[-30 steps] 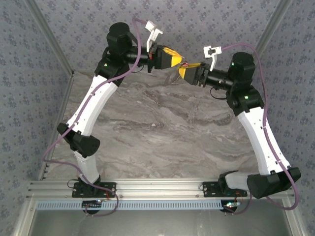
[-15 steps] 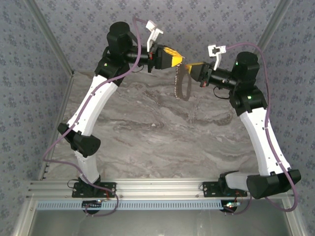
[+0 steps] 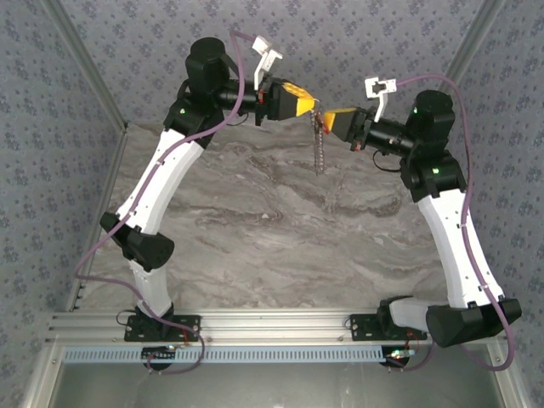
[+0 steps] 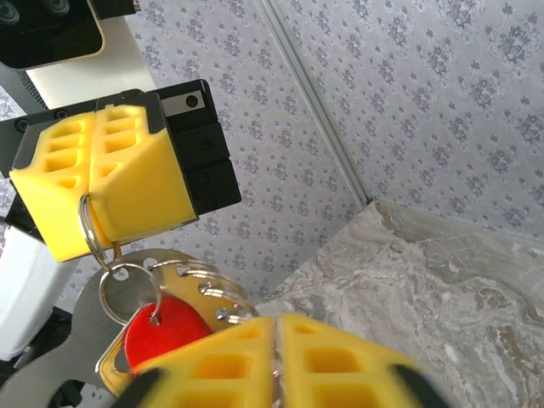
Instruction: Put the keys on the keyring
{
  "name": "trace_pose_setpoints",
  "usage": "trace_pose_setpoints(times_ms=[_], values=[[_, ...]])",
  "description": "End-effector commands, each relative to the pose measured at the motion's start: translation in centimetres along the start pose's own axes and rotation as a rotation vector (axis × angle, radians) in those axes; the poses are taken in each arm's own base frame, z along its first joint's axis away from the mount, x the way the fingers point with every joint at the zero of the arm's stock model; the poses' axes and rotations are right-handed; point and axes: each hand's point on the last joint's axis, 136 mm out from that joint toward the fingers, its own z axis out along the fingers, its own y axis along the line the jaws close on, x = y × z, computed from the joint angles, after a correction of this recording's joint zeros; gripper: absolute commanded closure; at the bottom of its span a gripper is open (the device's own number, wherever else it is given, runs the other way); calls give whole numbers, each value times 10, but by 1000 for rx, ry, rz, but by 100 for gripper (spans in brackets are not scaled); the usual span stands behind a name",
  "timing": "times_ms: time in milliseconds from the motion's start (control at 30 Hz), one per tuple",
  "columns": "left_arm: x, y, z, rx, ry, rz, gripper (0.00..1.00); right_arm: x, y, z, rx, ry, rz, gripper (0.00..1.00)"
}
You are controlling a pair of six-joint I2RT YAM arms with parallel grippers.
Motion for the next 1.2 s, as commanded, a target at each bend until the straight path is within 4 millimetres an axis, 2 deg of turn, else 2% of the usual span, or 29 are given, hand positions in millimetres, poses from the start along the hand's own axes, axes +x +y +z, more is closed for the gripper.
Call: trace_pose_setpoints(times_ms=[0, 100, 500, 800, 1167], values=[[-11, -15, -1, 32, -7, 62, 100, -5, 12, -7, -16, -14, -27, 68], [-11, -17, -1, 39, -4, 61, 100, -3, 12, -7, -13, -11, -26, 60], [-14, -25, -3, 55, 1, 73, 100, 3, 14, -13, 22, 10, -47, 58], [-14, -25, -2, 56, 1, 72, 100, 3, 29, -6, -15, 35, -79, 50], [-15, -24, -2, 54, 1, 73, 100, 5, 36, -3, -26, 55, -101, 48]])
